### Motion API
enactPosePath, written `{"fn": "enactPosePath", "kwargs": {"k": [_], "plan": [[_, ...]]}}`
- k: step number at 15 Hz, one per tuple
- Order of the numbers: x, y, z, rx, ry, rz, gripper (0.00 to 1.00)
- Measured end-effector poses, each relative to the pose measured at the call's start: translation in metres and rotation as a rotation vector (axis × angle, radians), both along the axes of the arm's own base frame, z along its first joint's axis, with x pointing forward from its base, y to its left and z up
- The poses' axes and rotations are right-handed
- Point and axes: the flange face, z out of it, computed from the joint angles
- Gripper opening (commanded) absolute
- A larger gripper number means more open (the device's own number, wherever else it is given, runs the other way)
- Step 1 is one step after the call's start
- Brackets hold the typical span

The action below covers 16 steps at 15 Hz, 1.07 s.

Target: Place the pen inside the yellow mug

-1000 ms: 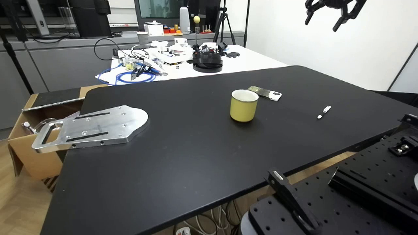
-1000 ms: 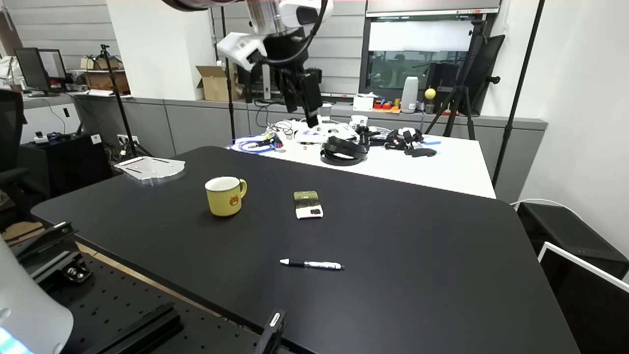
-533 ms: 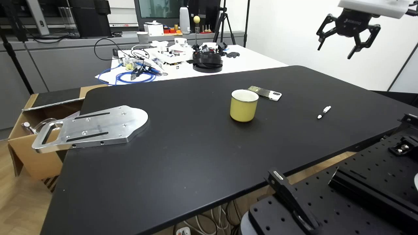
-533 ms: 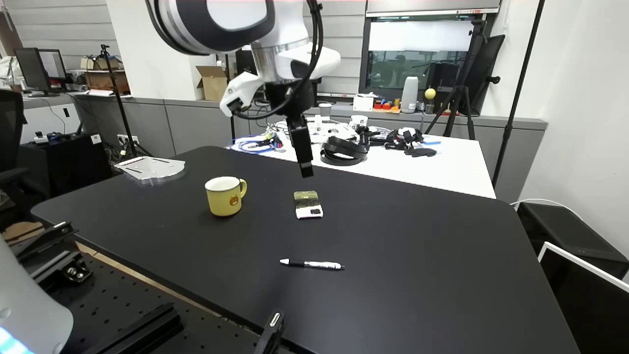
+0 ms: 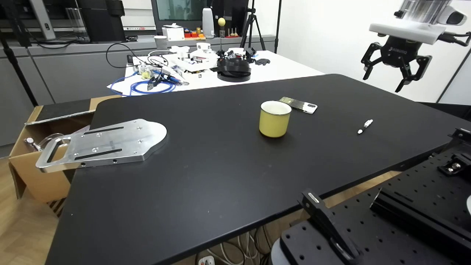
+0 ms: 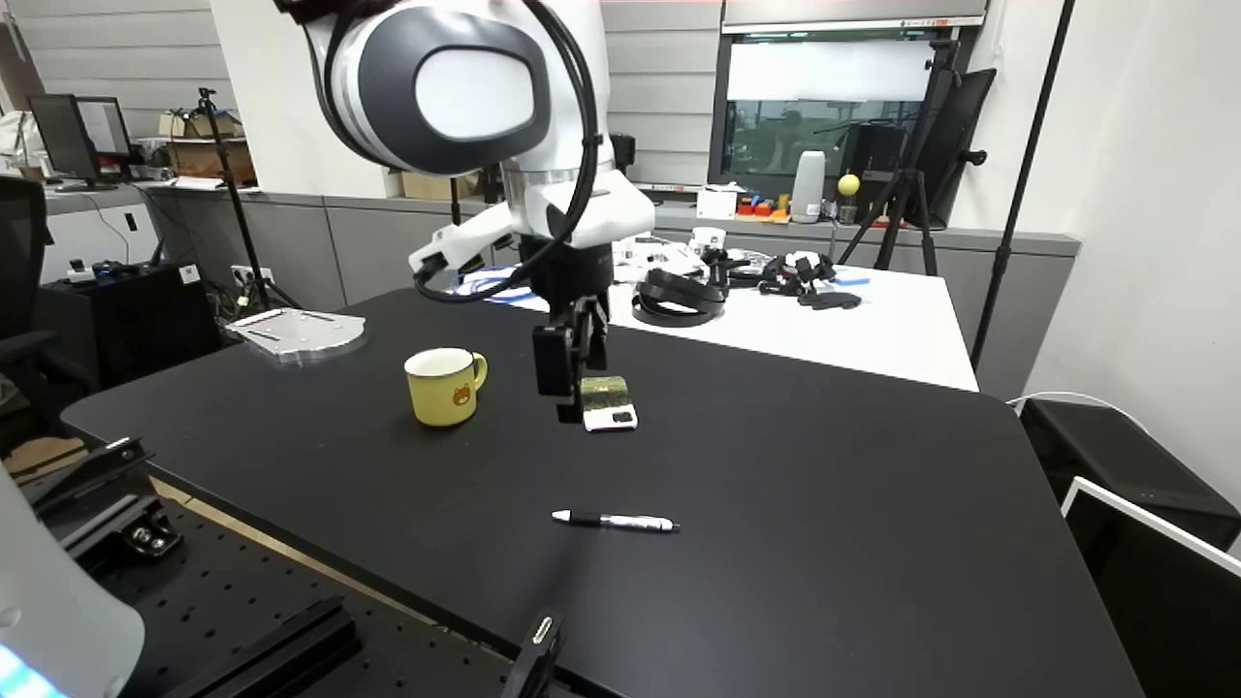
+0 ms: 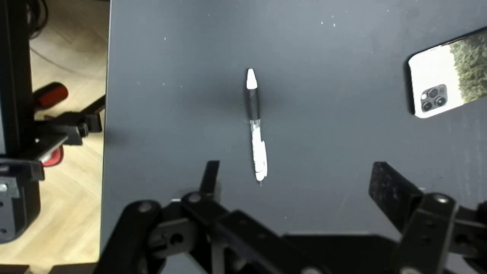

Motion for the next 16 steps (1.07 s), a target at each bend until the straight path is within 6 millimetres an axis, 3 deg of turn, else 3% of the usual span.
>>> {"fn": "enactPosePath", "kwargs": {"k": [5,16], "plan": [[0.000,0.009,-0.018,0.066,-0.019,-0.125,1.00],[0.010,0.016,-0.013,0.124,-0.109,-0.052,1.00]]}}
